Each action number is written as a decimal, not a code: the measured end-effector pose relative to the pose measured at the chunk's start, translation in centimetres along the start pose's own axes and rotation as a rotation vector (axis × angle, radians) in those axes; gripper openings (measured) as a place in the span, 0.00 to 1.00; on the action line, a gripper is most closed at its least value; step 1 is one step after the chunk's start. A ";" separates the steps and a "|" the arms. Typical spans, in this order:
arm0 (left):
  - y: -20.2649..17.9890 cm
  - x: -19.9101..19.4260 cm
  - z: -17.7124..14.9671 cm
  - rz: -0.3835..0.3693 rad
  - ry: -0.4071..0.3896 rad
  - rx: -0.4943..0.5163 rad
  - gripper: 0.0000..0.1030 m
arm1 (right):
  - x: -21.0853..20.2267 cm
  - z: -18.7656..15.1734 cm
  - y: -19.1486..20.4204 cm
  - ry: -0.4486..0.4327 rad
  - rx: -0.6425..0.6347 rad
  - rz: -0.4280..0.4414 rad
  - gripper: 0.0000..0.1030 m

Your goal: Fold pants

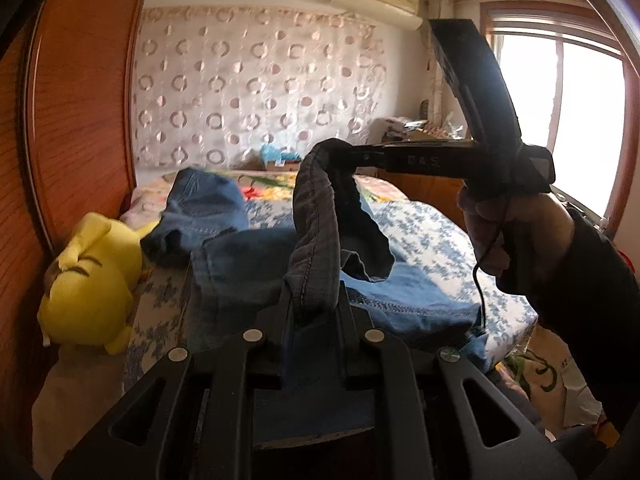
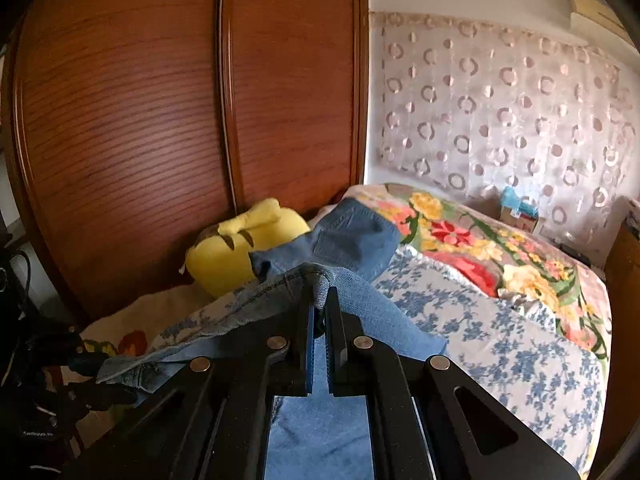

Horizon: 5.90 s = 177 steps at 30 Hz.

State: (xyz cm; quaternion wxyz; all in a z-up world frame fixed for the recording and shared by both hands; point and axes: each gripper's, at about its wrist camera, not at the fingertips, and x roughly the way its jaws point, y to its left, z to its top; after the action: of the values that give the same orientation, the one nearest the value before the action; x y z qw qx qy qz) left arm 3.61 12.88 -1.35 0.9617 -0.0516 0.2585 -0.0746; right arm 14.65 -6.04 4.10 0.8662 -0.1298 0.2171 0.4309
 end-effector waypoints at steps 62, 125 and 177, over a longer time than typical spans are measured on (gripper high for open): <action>-1.9 5.4 -1.9 0.038 0.103 0.008 0.46 | -9.5 -10.4 -5.2 0.221 0.255 -0.097 0.50; -3.1 7.2 -2.6 0.031 0.138 0.013 0.46 | -10.7 -10.9 -11.9 0.047 0.330 -0.112 0.05; -7.1 18.4 7.2 -0.008 0.198 0.083 0.05 | -10.1 -21.7 -18.2 0.153 0.450 -0.375 0.61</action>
State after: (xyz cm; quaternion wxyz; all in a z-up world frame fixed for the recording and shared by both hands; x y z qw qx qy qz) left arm 22.18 3.23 -3.19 0.9326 -0.0051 0.3486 -0.0938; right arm 18.12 -32.74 -9.23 0.9188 -0.0044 0.3441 0.1936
